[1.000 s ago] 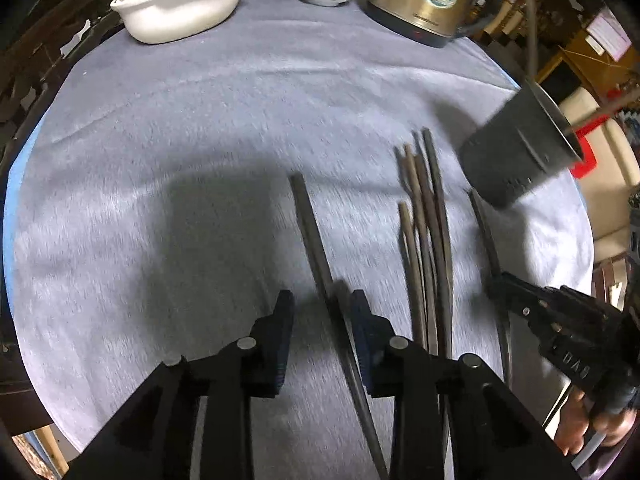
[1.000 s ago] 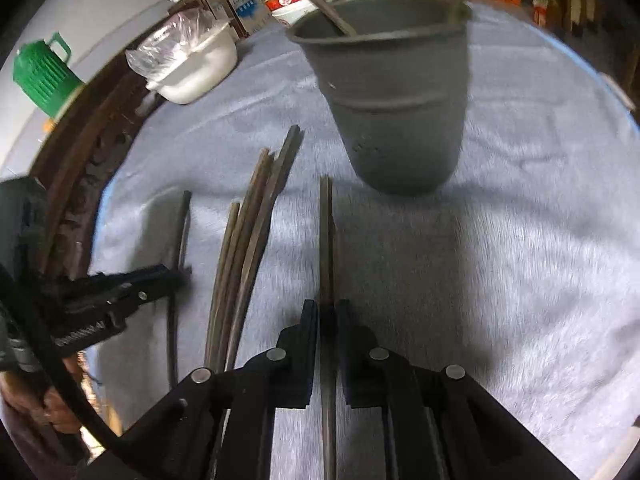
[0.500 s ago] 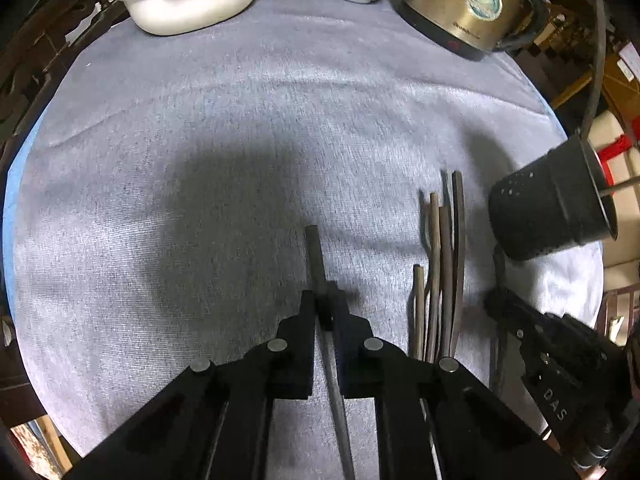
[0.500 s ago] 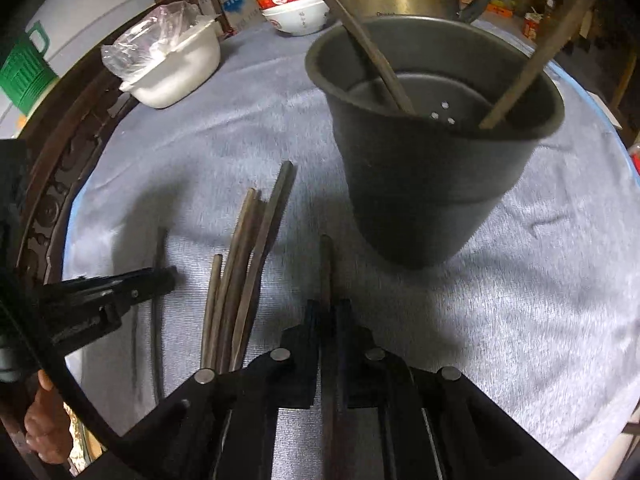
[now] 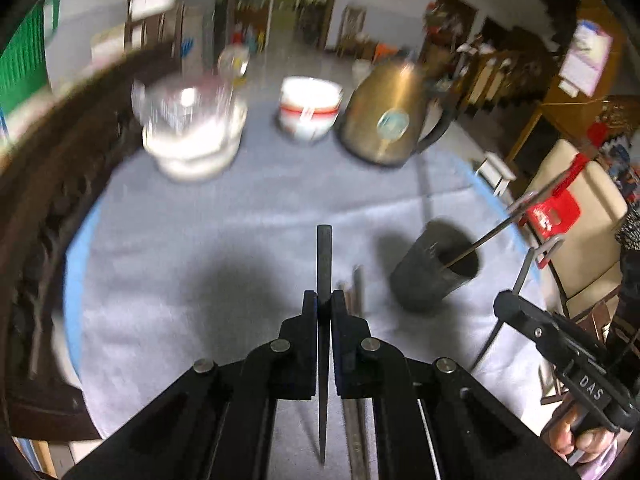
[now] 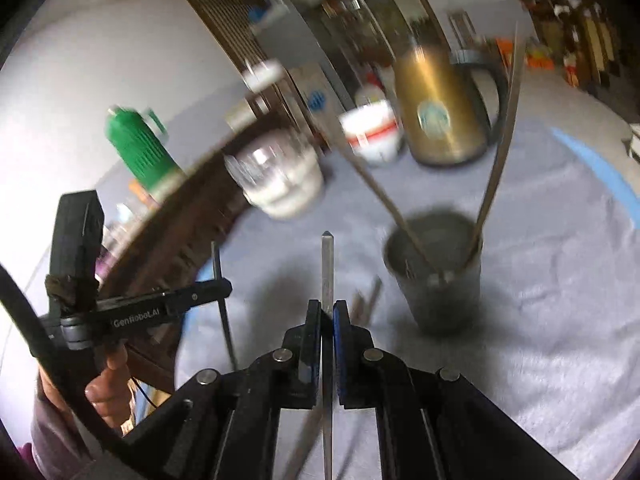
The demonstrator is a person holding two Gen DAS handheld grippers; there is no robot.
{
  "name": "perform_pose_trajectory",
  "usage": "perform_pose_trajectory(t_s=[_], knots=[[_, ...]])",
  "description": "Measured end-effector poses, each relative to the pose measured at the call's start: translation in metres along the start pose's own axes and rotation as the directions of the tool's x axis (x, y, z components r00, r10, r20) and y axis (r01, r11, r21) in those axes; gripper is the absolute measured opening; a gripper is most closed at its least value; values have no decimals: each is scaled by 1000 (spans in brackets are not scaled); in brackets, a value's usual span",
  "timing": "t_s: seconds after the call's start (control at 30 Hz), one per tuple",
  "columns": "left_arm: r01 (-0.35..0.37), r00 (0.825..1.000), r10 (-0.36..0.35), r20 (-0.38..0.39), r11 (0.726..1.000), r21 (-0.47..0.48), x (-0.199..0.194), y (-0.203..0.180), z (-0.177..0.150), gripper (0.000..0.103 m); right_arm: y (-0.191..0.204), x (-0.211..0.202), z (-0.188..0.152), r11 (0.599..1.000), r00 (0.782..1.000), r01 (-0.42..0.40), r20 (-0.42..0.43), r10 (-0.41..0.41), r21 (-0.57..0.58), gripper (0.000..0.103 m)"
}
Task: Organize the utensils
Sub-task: 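Lift both chopsticks and lower them into the grey cup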
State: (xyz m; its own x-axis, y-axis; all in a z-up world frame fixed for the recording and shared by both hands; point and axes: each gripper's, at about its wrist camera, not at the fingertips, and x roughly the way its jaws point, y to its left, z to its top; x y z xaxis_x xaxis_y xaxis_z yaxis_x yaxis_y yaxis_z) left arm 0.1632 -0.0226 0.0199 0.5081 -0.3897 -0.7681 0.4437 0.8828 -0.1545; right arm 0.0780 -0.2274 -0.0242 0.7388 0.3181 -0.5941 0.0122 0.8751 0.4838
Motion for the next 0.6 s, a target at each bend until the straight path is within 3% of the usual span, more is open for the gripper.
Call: perform_pose_trajectory(t_s=[0.13, 0.27, 0.6], knots=[[25, 994, -28, 101, 999, 34, -36, -14, 15, 6, 13, -45, 13, 999, 983, -17, 181, 25, -45, 6], [62, 976, -70, 207, 997, 43, -74, -32, 31, 6, 12, -71, 34, 999, 956, 19, 293, -8, -35, 6], [134, 917, -121, 381, 991, -8, -80, -60, 84, 6, 8, -108, 82, 986, 866, 167, 477, -149, 3, 6]])
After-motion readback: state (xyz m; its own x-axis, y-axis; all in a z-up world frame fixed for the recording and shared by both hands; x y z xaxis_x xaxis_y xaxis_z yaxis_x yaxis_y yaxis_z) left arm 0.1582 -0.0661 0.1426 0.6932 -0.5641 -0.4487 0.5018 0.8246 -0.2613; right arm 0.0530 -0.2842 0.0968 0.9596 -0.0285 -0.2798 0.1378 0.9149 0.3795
